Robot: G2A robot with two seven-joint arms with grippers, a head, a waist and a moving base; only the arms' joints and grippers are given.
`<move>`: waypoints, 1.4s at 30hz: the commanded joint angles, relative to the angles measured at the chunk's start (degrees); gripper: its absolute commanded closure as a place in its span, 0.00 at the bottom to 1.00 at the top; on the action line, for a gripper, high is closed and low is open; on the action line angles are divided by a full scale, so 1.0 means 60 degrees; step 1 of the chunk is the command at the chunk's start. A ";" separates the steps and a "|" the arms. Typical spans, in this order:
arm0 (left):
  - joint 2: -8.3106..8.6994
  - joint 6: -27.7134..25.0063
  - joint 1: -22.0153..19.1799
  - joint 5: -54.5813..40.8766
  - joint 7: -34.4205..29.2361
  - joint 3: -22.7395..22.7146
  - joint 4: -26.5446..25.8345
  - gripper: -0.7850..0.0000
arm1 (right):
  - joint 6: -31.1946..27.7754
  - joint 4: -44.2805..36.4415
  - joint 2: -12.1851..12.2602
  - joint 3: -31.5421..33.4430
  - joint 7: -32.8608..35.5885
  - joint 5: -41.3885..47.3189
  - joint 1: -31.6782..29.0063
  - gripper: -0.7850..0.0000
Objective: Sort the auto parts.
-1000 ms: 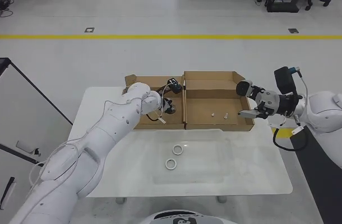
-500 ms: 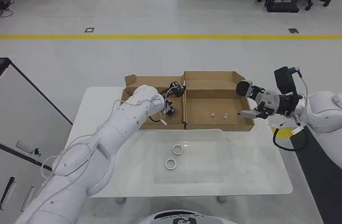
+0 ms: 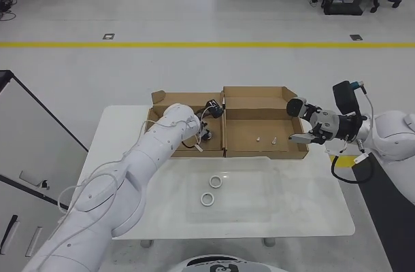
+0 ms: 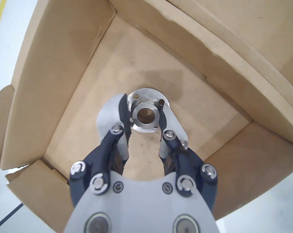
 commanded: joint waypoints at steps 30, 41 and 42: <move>0.1657 -0.1460 0.0070 -0.0748 -0.4869 -0.2373 -0.4864 0.10 | 0.0000 0.0000 0.0000 0.0000 0.0000 0.0000 0.0000 0.00; 0.3222 -0.0062 0.2062 -0.1983 -0.7325 -0.2871 -1.0391 0.33 | 0.0000 0.0000 0.0000 0.0000 0.0000 0.0000 0.0000 0.00; 0.3355 0.0044 0.2088 -0.2195 -0.7431 -0.2778 -1.0656 0.40 | 0.0000 0.0000 0.0000 0.0000 0.0000 0.0000 0.0000 0.00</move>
